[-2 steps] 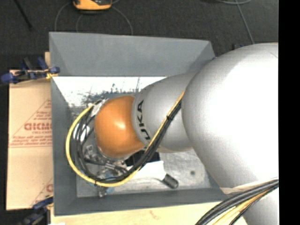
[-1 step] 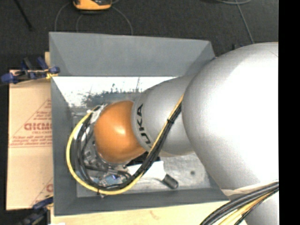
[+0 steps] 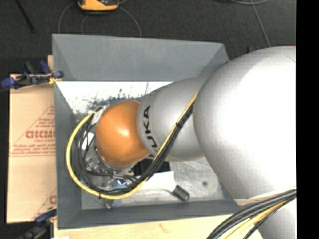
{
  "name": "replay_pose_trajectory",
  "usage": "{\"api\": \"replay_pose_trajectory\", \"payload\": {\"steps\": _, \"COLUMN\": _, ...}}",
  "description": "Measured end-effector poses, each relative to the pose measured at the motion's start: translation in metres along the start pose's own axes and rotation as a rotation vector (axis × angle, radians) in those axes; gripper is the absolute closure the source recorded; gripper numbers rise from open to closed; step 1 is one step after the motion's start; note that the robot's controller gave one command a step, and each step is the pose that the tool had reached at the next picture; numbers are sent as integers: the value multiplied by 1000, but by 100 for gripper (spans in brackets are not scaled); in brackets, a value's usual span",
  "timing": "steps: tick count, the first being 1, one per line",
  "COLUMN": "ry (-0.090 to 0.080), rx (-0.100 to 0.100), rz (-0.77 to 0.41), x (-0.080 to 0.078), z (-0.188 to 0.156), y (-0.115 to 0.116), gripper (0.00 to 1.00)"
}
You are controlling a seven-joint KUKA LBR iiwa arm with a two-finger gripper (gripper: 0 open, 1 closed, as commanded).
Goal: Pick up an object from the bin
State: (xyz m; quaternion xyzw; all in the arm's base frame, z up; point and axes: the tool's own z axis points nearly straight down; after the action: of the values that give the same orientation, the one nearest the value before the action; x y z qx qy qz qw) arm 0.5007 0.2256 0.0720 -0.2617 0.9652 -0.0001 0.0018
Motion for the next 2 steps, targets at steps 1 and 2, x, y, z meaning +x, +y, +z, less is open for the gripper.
{"api": "replay_pose_trajectory", "payload": {"steps": 1, "ry": -2, "rx": -3, "rz": -38, "x": -31, "z": 0, "y": -55, "gripper": 0}}
{"api": "replay_pose_trajectory", "payload": {"steps": 2, "ry": -7, "rx": -1, "rz": -188, "x": -19, "z": -2, "y": -104, "gripper": 100}}
